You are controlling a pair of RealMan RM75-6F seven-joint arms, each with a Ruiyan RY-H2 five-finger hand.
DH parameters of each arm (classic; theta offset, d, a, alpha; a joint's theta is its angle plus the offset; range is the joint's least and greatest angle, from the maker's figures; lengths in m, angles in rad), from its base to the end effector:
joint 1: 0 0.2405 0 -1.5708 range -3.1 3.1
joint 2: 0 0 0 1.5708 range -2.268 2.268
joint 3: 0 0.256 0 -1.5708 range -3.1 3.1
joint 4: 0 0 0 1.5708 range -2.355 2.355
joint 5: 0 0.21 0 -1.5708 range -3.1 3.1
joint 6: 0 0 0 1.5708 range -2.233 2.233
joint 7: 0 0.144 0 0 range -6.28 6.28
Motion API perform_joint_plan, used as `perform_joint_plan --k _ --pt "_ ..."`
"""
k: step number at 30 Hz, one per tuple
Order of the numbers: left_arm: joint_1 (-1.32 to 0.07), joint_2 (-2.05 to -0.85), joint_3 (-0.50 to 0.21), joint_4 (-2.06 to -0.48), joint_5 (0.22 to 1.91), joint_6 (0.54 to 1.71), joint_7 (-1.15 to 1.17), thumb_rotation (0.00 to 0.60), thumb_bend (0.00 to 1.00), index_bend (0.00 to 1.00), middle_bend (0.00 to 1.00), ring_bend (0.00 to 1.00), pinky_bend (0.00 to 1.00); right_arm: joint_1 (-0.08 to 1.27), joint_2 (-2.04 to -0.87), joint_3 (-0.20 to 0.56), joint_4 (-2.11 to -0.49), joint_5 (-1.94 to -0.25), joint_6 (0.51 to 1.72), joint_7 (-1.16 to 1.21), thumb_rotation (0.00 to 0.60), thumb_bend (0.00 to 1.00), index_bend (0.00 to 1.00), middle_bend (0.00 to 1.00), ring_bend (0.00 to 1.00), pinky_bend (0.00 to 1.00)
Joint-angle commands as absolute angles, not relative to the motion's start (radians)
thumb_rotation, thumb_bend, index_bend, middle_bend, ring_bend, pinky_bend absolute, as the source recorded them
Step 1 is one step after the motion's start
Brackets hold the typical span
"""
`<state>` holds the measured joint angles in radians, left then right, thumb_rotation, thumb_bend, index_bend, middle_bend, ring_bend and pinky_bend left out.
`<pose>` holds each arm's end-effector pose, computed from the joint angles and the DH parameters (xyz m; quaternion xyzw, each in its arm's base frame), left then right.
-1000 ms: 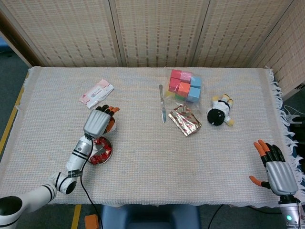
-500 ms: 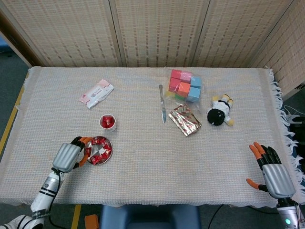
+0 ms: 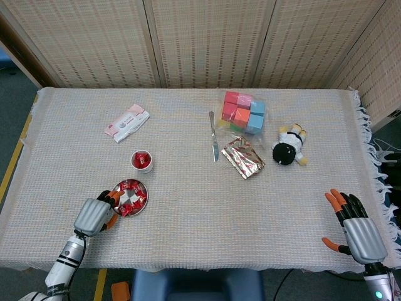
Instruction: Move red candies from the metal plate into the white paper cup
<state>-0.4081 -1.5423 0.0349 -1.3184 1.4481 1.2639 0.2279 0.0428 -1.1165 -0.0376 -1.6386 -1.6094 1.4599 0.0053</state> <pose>-0.2636 0.2531 0.0043 -0.7326 -0.3297 -0.3479 0.4833 -0.3063 -0.1477 0.1368 0.6330 -0.4177 0.3698 0.5367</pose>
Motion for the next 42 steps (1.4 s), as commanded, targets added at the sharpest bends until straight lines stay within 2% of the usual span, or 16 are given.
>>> perform_joint_plan --k 1,17,27,31,37,42 --pt "-0.418 -1.569 0.025 -1.296 1.455 1.249 0.243 0.6 0.4 0.15 0.21 0.21 0.9 0.042 -1.116 -0.038 -1.638 -1.609 1.46 0.007 0.6 0.05 0.0 0.0 0.0 0.0" --pt "-0.464 -1.646 -0.003 -1.221 1.491 1.202 0.307 0.6 0.39 0.23 0.29 0.32 0.91 0.042 -1.116 -0.034 -1.638 -1.599 1.458 0.006 0.6 0.05 0.0 0.0 0.0 0.0" --pt "-0.483 -1.67 -0.008 -1.196 1.494 1.172 0.331 0.6 0.39 0.24 0.29 0.32 0.92 0.042 -1.115 -0.029 -1.638 -1.589 1.456 0.007 0.6 0.05 0.0 0.0 0.0 0.0" --pt "-0.487 -1.672 -0.014 -1.185 1.487 1.161 0.336 0.6 0.39 0.29 0.32 0.33 0.92 0.042 -1.115 -0.028 -1.637 -1.587 1.456 0.009 0.6 0.05 0.0 0.0 0.0 0.0" --pt "-0.488 -1.67 -0.018 -1.166 1.47 1.143 0.333 0.6 0.4 0.38 0.4 0.39 0.93 0.042 -1.114 -0.026 -1.638 -1.584 1.456 0.008 0.6 0.05 0.0 0.0 0.0 0.0" --pt "-0.486 -1.667 -0.013 -1.164 1.473 1.141 0.326 0.6 0.4 0.4 0.41 0.42 0.93 0.044 -1.116 -0.027 -1.638 -1.582 1.451 0.004 0.6 0.05 0.0 0.0 0.0 0.0"
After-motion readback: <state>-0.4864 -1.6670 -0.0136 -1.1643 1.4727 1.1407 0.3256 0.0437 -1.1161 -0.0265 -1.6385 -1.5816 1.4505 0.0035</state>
